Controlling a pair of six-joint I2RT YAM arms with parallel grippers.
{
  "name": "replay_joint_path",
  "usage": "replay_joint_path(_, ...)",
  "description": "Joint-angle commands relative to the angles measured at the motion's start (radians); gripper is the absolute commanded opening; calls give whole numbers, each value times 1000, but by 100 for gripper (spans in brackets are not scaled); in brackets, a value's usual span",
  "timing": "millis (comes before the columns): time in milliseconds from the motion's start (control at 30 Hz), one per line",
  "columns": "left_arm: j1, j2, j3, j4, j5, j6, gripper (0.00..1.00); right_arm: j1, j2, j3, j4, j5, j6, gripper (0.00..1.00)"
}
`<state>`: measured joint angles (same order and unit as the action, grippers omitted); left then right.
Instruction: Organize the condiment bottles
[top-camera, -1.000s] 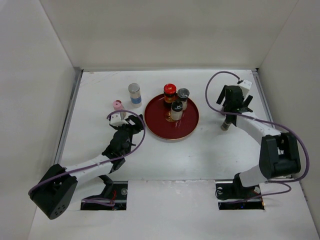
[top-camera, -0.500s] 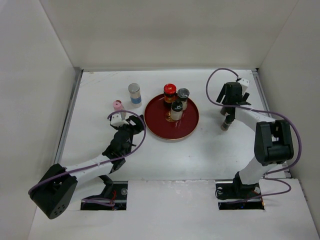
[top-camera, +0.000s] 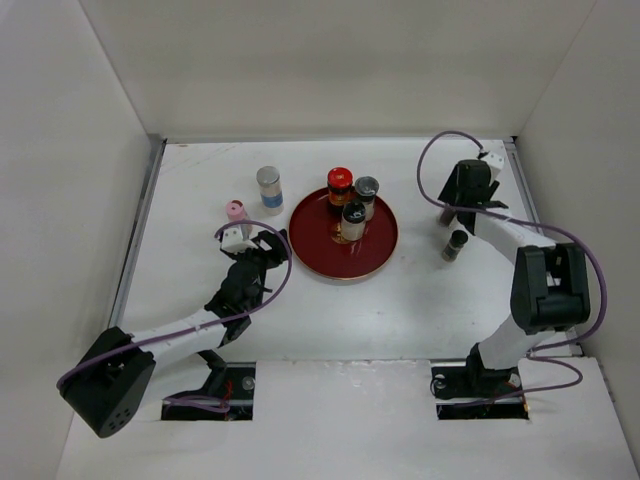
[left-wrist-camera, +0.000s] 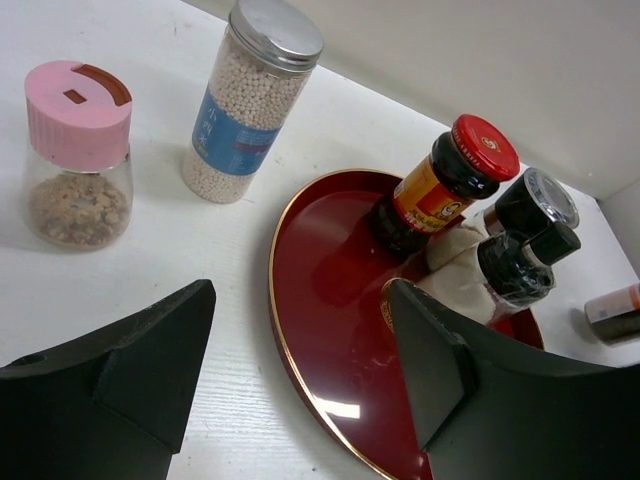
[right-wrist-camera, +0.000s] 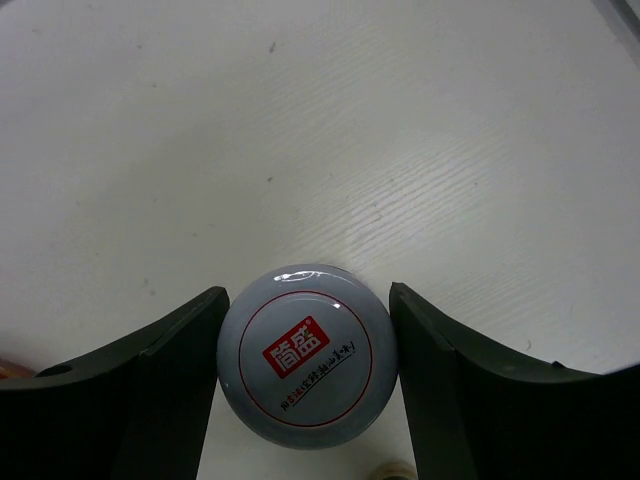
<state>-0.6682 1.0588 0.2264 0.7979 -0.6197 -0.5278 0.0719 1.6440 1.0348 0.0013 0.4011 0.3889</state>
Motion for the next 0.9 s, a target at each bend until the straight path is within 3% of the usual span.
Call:
replay_joint_path(0, -1, 6, 4, 58, 6, -9, 69, 42, -156, 39, 106, -1, 7, 45)
replay_joint_path(200, 0, 3, 2, 58, 6, -9, 69, 205, -231, -8, 114, -7, 7, 46)
replay_joint_path(433, 0, 6, 4, 58, 6, -9, 69, 395, -190, -12, 150, -10, 16, 46)
replay_joint_path(867, 3, -8, -2, 58, 6, -9, 69, 472, -24, 4, 170, 33, 15, 48)
